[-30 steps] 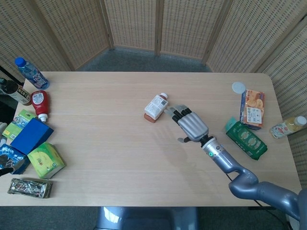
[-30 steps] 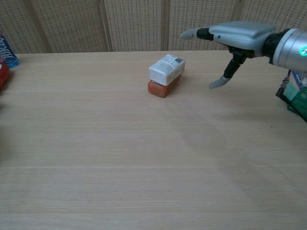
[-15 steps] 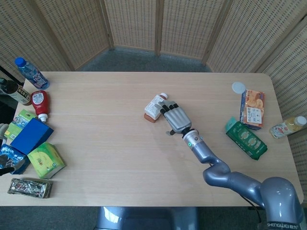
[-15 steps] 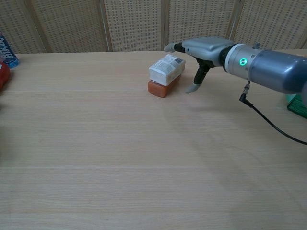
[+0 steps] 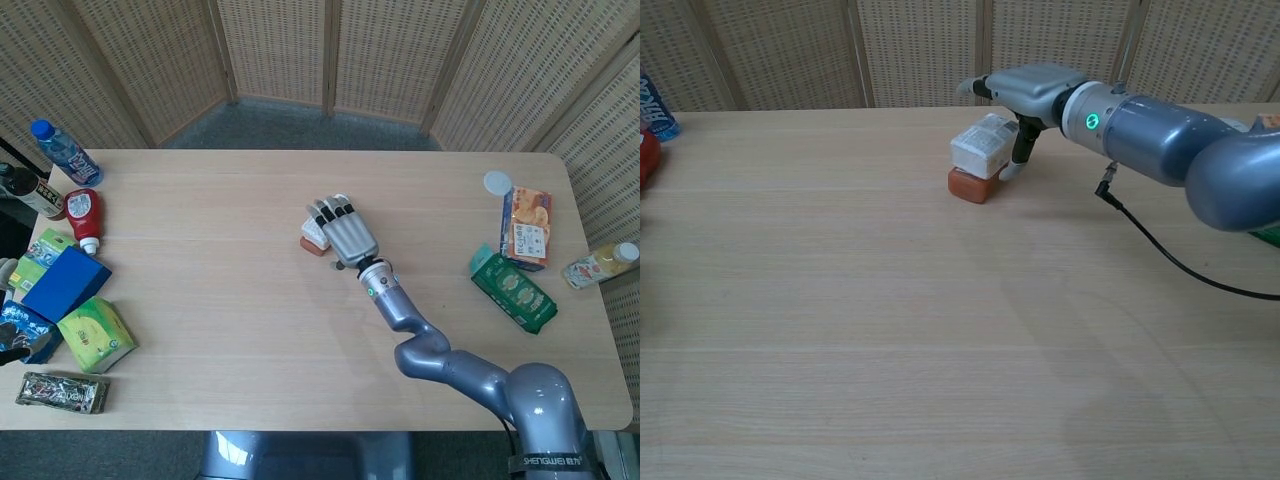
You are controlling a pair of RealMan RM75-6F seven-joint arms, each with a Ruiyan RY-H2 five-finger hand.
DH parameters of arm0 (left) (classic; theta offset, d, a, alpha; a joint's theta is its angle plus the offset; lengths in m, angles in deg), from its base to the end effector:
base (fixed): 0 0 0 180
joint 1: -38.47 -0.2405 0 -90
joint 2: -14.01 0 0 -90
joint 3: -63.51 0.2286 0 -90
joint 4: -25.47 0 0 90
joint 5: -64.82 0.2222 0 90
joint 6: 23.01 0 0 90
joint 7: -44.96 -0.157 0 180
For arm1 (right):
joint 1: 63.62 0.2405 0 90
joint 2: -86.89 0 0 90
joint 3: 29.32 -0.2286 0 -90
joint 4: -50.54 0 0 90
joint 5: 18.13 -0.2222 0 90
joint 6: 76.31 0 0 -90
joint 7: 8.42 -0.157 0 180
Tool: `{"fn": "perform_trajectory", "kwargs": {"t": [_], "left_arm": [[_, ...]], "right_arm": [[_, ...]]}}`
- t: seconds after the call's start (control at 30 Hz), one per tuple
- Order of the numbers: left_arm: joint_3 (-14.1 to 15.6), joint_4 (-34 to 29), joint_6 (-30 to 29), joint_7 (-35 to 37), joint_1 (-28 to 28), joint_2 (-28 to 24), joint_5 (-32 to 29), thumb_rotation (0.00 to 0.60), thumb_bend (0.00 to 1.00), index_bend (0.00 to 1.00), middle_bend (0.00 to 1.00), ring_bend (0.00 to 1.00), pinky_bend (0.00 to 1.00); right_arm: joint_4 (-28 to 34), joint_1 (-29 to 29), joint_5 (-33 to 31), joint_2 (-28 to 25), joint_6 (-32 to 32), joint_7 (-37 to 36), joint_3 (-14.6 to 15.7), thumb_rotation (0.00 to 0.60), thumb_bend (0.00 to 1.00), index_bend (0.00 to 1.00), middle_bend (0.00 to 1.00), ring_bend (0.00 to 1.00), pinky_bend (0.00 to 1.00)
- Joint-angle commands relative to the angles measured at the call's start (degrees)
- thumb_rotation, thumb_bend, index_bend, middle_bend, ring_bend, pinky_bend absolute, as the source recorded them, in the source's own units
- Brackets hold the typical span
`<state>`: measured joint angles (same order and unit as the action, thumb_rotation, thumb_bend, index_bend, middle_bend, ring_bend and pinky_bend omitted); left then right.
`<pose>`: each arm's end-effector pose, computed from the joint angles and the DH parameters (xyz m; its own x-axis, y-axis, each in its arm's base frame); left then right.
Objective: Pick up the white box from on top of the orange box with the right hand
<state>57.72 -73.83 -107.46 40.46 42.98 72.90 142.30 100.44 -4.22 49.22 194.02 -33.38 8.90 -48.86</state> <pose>-0.2920 0.1995 0.1650 0.4231 -0.0225 0.9058 0.8997 0.1292 -0.4170 -0.0578 -0.4324 -0.0769 0.5721 -0.1148 0.8121 -0.7556 -0.4591 0.4673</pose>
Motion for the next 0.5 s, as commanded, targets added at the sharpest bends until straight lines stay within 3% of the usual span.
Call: {"fn": "perform_trajectory", "kwargs": {"t": [0.03,0.5], "left_arm": [[0.0,0.0,0.1,0.0,0.0,0.0,-0.1,0.600,0.00,0.00,0.00,0.00,0.00],[0.1,0.5,0.4,-0.7,0.1,0.7,-0.6,0.600,0.00,0.00,0.00,0.00,0.00]], "right_arm": [[-3.2,0.8,-1.4,2.1,-1.0,0.6,0.3,0.600,0.00,0.04,0.00,0.00,0.00],[-12.1,3.3,-2.2,6.8,-2.3,0.3,0.8,0.600,0.00,0.01,0.00,0.00,0.00]]}}
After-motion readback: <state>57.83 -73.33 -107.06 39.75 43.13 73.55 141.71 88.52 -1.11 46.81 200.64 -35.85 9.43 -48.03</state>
